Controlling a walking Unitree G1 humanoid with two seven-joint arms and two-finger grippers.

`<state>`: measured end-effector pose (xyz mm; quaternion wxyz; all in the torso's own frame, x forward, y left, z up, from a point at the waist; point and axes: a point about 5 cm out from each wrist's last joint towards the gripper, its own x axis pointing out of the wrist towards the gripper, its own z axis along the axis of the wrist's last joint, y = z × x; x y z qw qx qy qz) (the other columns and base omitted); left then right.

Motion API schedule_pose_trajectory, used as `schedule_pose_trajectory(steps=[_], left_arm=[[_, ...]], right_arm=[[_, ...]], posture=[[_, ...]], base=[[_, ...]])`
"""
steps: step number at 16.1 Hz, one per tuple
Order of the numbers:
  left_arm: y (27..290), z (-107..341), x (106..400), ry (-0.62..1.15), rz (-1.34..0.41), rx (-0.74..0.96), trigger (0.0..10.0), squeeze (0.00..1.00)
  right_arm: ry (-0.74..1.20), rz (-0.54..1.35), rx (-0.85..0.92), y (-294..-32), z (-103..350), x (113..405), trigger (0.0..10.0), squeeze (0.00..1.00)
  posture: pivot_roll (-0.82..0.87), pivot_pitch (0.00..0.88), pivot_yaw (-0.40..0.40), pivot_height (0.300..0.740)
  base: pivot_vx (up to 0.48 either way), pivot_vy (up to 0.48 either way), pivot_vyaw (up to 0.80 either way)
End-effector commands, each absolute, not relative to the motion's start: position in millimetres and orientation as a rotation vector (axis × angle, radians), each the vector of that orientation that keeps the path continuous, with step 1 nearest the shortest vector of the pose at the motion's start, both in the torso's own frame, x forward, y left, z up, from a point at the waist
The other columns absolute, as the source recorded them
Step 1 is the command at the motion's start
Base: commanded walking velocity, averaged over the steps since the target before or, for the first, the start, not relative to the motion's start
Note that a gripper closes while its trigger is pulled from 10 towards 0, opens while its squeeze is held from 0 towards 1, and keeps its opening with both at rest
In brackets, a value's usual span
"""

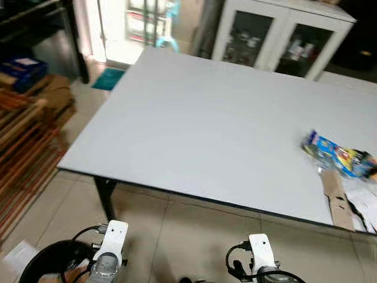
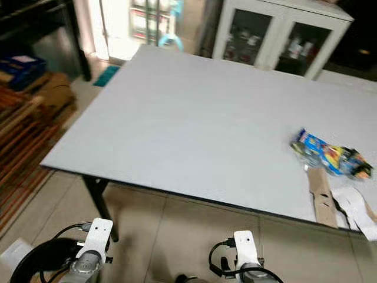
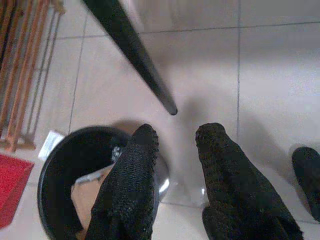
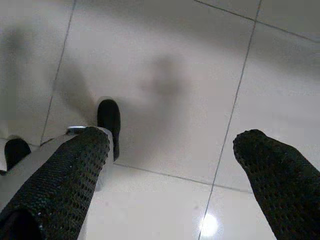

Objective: Picking trash to rubbish bin

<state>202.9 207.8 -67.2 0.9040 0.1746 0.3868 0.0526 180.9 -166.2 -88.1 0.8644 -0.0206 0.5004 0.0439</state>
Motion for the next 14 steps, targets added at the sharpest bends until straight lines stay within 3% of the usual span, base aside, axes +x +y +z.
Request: schedule_pose_trajectory(steps=[1,10,14], left_arm=[[204.9,-68.6,201.6,0.806,0.095,0.371,10.0,0.0],[204.6,-68.7,201.4,0.805,0.093,0.374,10.0,0.0],[204.0,-68.5,201.9,0.802,0.086,0.38,10.0,0.0]], right_arm=[[1.058,0.082,-0.054,-171.0,-88.7,178.9,10.0,0.0],[1.042,0.063,-0.047,-172.2,-87.8,180.6,10.0,0.0],[1.047,0.062,-0.052,-172.0,-87.8,180.7,10.0,0.0]], posture=[[-0.02,0.056,-0.136,0.74],[-0.02,0.062,-0.138,0.74],[-0.02,0.06,-0.139,0.74]], base=[[0.0,-0.24,-0.76],[0.0,-0.395,0.0],[0.0,-0.407,-0.58]])
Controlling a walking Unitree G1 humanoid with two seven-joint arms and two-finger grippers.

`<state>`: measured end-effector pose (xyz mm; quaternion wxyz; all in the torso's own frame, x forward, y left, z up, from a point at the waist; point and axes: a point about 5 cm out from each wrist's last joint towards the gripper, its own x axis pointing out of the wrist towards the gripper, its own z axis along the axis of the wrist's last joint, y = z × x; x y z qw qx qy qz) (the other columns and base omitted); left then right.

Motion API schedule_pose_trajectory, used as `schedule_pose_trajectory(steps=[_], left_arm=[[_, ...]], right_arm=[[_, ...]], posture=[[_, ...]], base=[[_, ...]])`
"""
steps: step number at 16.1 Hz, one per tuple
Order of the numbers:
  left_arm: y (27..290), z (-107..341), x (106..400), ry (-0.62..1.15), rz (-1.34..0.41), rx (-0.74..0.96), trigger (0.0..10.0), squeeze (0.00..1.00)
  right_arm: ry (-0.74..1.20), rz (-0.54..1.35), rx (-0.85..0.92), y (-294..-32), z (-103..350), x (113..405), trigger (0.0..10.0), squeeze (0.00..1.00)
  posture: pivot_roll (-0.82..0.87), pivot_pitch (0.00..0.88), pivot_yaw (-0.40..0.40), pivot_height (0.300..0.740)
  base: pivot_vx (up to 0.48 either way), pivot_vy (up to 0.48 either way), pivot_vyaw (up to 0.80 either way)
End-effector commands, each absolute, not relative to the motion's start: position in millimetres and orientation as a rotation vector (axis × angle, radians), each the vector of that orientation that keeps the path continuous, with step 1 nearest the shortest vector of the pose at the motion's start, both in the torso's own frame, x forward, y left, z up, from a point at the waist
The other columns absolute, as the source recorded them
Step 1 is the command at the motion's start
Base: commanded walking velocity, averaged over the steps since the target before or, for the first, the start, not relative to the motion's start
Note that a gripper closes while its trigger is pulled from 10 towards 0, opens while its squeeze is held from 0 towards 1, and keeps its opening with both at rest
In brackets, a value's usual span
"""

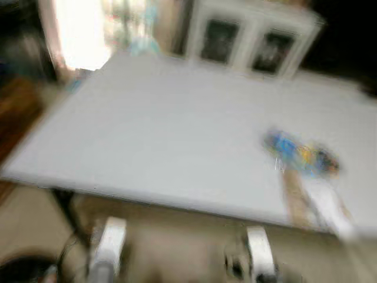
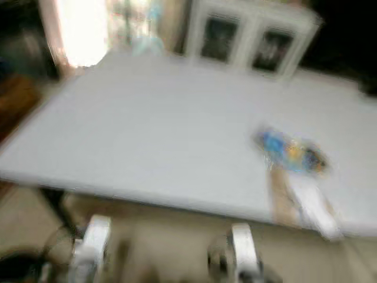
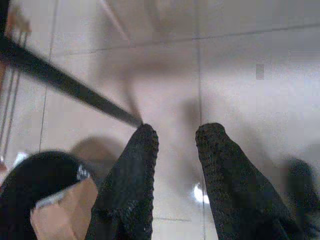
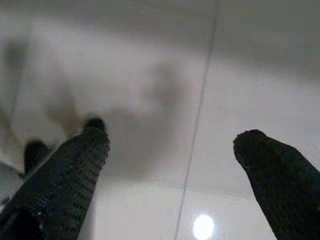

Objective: Picking trash to rubbish bin

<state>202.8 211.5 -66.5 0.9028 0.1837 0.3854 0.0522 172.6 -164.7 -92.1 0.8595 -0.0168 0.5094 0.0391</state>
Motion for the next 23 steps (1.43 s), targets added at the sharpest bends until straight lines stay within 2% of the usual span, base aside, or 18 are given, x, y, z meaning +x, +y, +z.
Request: schedule_pose_trajectory(steps=[1,21,23], left_arm=[[203.7,-68.5,202.0,0.801,0.085,0.381,10.0,0.0],[201.8,-68.9,201.9,0.802,0.072,0.386,10.0,0.0],[202.0,-68.9,202.0,0.802,0.077,0.38,10.0,0.0]], right_arm=[[1.046,0.059,-0.051,-172.3,-87.8,180.8,10.0,0.0],[1.044,0.059,-0.053,-173.0,-87.5,181.3,10.0,0.0],[1.044,0.06,-0.054,-172.8,-87.5,181.3,10.0,0.0]], posture=[[-0.02,0.061,-0.14,0.74],[-0.02,0.059,-0.139,0.74],[-0.02,0.058,-0.139,0.74]], base=[[0.0,-0.409,0.0],[0.0,-0.407,0.0],[0.0,-0.144,0.0]])
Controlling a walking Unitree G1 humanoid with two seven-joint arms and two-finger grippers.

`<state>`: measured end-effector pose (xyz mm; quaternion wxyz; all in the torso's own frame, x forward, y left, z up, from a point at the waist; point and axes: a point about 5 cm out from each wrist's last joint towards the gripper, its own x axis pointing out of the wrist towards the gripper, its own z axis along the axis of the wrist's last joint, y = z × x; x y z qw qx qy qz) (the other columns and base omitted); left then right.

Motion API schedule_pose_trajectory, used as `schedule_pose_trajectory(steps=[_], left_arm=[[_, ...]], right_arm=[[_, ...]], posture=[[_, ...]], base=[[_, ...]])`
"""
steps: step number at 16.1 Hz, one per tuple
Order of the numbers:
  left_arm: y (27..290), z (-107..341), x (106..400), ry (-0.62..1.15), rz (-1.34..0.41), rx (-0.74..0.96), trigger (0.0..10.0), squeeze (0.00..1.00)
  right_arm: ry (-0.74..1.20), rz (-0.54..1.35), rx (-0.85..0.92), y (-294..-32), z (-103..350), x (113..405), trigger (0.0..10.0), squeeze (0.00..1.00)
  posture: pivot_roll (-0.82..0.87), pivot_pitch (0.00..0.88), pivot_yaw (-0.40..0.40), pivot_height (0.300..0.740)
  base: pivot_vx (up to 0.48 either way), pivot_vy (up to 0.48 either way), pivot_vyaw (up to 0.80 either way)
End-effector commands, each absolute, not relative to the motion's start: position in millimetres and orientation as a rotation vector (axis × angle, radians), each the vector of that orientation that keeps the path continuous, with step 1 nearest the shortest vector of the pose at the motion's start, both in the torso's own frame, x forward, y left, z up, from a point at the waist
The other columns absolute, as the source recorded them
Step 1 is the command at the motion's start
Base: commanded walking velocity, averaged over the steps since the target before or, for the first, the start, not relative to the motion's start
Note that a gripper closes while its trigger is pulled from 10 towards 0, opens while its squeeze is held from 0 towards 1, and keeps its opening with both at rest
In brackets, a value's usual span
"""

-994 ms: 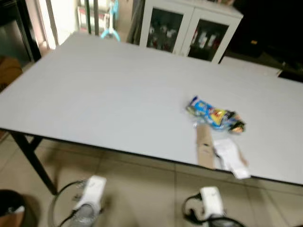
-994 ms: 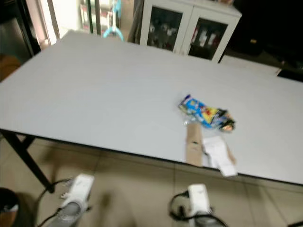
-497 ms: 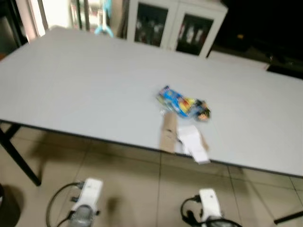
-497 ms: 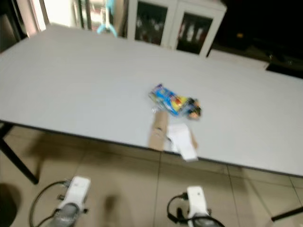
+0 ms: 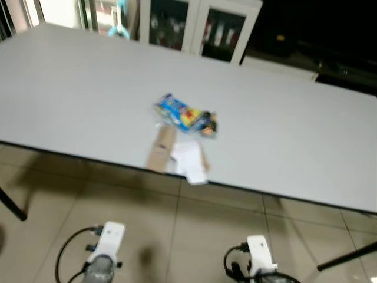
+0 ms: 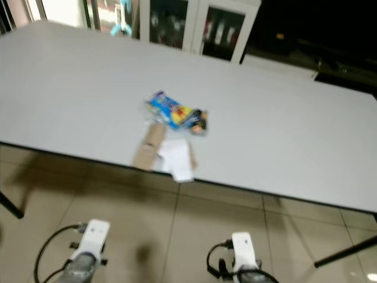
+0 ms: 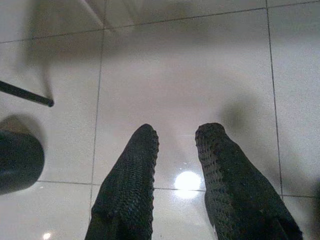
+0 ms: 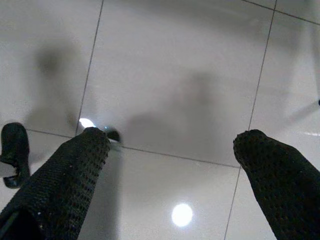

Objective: Picking trash to rubbish bin

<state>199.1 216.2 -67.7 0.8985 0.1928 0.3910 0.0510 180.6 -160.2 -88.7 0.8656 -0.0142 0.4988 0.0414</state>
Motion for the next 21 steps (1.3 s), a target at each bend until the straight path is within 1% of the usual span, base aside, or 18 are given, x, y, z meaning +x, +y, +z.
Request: schedule_pose_trajectory(steps=[1,5,10,15,17,18,21], left_arm=[[201.8,-68.2,203.1,0.798,0.078,0.38,10.0,0.0],[201.0,-67.8,204.2,0.798,0.068,0.393,10.0,0.0],[201.1,-68.1,204.0,0.801,0.071,0.392,10.0,0.0],[199.7,-65.6,208.4,0.782,0.069,0.383,10.0,0.0],[195.6,-51.2,230.0,0.679,0.041,0.407,10.0,0.0],[195.2,-48.8,233.3,0.663,0.038,0.409,10.0,0.0],[191.3,-11.6,275.4,0.45,0.039,0.392,10.0,0.0]], right_arm=[[1.044,0.06,-0.054,-172.7,-87.5,181.3,10.0,0.0],[1.044,0.06,-0.054,-172.2,-87.6,181.1,10.0,0.0],[1.041,0.065,-0.055,-171.9,-87.4,181.4,10.0,0.0],[1.027,0.084,-0.067,-170.7,-85.8,184.8,10.0,0.0],[0.94,0.117,-0.085,-168.4,-75.0,204.6,10.0,0.0],[0.923,0.122,-0.086,-167.9,-72.7,208.5,10.0,0.0],[0.692,0.138,-0.077,-164.3,-37.3,257.8,10.0,0.0]], posture=[[-0.02,0.056,-0.138,0.74],[-0.02,0.057,-0.138,0.74],[-0.02,0.056,-0.139,0.74],[-0.03,0.055,-0.14,0.74],[-0.02,0.056,-0.141,0.74],[-0.03,0.056,-0.14,0.74],[-0.03,0.052,-0.139,0.74]], base=[[0.0,0.0,0.0],[0.0,0.0,0.0],[0.0,-0.315,0.0],[0.0,0.0,0.0],[0.0,0.0,0.0],[0.0,0.0,0.0],[0.0,0.0,0.0]])
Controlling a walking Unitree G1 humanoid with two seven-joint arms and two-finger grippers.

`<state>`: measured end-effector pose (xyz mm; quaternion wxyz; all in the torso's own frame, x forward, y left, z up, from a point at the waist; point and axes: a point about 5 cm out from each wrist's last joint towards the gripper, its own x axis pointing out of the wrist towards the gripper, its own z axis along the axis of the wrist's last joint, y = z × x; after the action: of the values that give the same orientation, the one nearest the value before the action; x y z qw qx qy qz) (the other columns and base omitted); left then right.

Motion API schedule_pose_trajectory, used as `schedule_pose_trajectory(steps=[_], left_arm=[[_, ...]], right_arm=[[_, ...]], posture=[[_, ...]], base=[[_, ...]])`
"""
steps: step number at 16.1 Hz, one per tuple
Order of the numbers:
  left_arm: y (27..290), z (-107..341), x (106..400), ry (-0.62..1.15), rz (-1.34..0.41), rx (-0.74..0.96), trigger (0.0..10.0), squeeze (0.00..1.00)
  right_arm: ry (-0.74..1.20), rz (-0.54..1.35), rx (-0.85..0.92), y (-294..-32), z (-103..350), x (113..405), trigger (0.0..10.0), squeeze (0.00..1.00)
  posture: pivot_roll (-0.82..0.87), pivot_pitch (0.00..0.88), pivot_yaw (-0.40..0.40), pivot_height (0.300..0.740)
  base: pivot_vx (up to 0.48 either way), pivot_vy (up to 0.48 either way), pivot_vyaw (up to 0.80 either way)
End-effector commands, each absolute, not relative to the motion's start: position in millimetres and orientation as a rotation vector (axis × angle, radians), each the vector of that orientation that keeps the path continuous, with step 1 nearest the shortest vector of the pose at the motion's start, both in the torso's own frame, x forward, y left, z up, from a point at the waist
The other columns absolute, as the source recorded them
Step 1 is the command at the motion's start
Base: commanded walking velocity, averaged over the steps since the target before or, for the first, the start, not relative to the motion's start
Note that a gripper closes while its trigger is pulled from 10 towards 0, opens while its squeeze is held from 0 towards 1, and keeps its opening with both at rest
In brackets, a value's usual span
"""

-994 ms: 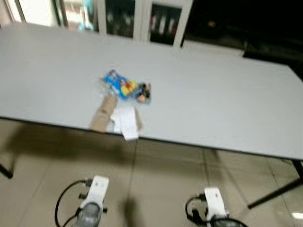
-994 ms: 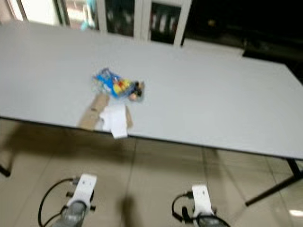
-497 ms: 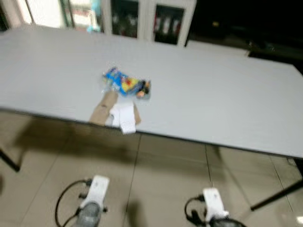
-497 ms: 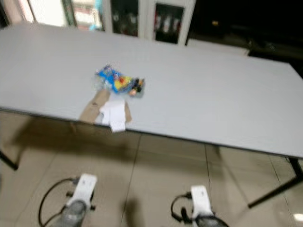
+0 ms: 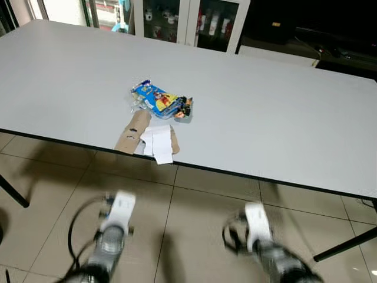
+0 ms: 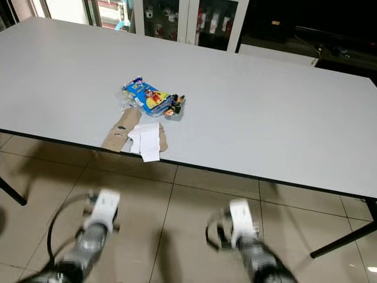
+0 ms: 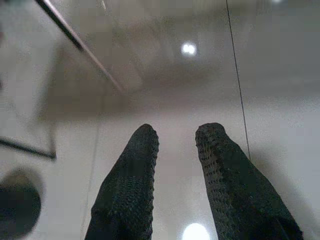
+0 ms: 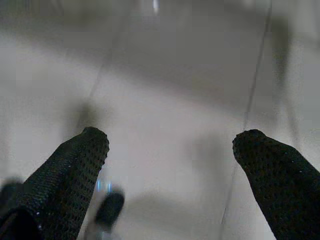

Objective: Picking trash to rubbish bin

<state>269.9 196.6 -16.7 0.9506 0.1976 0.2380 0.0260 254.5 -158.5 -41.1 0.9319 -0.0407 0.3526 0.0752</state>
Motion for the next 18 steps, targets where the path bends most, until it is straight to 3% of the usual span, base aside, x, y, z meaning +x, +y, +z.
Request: schedule_pose_trajectory(steps=[1,3,7,11,18], left_arm=[[187.6,7.5,292.4,0.35,0.031,0.392,10.0,0.0],[181.5,21.9,304.7,0.288,0.016,0.383,10.0,0.0],[175.6,18.9,297.4,0.26,-0.009,0.368,10.0,0.0],[174.3,24.8,284.6,0.182,-0.014,0.374,10.0,0.0],[179.4,61.9,256.1,0.063,-0.016,0.407,10.0,0.0]], right_arm=[[0.603,0.171,-0.082,-160.3,-20.9,275.6,10.0,0.0],[0.533,0.198,-0.084,-157.0,-6.6,289.5,10.0,0.0],[0.516,0.171,-0.09,-160.9,-8.9,284.7,10.0,0.0],[0.501,0.127,-0.11,-175.8,-14.7,268.7,10.0,0.0],[0.362,0.132,-0.175,-191.5,17.9,233.6,10.0,0.0]], posture=[[-0.03,0.052,-0.14,0.74],[-0.03,0.046,-0.14,0.74],[-0.04,0.038,-0.132,0.74],[-0.04,0.033,-0.128,0.74],[-0.05,0.029,-0.119,0.74]], base=[[0.0,0.0,0.0],[0.0,0.0,0.0],[0.0,0.0,0.0],[0.0,0.0,0.0],[0.0,0.0,0.0]])
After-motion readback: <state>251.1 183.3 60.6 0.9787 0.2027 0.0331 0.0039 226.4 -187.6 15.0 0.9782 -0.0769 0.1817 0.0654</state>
